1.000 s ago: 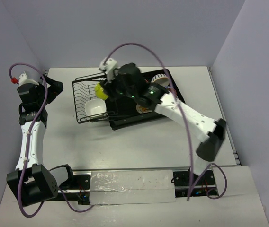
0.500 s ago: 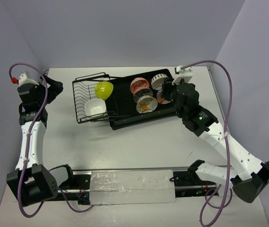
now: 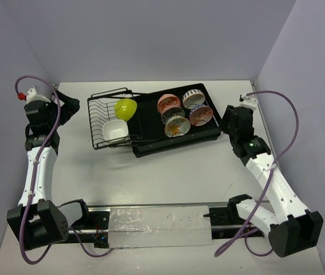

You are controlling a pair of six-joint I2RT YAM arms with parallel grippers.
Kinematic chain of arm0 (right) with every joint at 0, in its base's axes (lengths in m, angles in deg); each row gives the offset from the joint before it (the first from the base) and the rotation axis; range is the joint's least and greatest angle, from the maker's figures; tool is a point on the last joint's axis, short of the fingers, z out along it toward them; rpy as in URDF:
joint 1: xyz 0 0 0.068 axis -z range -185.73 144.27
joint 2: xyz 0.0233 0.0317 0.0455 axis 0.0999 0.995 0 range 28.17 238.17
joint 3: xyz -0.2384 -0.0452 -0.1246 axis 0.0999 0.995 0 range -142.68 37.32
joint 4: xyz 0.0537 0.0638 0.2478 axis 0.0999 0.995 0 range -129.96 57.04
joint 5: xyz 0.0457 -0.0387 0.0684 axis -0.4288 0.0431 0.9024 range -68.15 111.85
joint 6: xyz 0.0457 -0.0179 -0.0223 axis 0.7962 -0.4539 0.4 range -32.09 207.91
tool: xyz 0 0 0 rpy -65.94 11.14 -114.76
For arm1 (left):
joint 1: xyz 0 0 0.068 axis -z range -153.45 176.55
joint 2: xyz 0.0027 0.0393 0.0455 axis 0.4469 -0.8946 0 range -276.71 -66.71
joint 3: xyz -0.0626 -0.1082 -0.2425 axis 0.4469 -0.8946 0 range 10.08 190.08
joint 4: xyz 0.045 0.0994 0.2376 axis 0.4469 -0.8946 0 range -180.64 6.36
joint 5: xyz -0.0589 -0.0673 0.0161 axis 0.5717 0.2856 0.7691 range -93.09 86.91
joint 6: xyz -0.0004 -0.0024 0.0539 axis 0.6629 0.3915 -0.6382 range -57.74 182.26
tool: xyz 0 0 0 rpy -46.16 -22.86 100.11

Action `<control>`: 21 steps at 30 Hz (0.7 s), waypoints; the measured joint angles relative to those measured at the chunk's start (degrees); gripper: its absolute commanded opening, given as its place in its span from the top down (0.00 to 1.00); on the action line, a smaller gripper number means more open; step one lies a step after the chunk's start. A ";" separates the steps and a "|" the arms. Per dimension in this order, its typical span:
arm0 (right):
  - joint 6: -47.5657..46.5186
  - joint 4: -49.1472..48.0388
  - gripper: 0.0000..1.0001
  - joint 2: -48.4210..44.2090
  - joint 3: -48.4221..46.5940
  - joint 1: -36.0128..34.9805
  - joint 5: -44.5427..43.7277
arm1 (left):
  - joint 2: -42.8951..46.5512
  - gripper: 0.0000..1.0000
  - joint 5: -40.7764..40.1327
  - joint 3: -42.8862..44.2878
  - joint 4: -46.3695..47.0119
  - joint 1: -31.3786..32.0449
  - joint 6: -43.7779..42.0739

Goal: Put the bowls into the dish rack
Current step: Move the dish rack to the center of the board.

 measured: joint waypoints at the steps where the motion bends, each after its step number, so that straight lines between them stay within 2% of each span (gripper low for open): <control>1: 0.22 0.00 0.49 1.11 0.00 1.44 1.38 | 0.07 0.01 0.00 0.00 -0.04 0.24 -0.02; 8: 1.49 0.17 0.49 9.68 0.00 5.84 9.79 | 1.68 0.01 -0.07 0.02 -0.22 1.38 -0.04; 21: 2.29 -2.16 0.49 20.09 -3.15 7.61 16.74 | 2.43 0.01 -0.09 0.02 -0.31 1.46 -0.26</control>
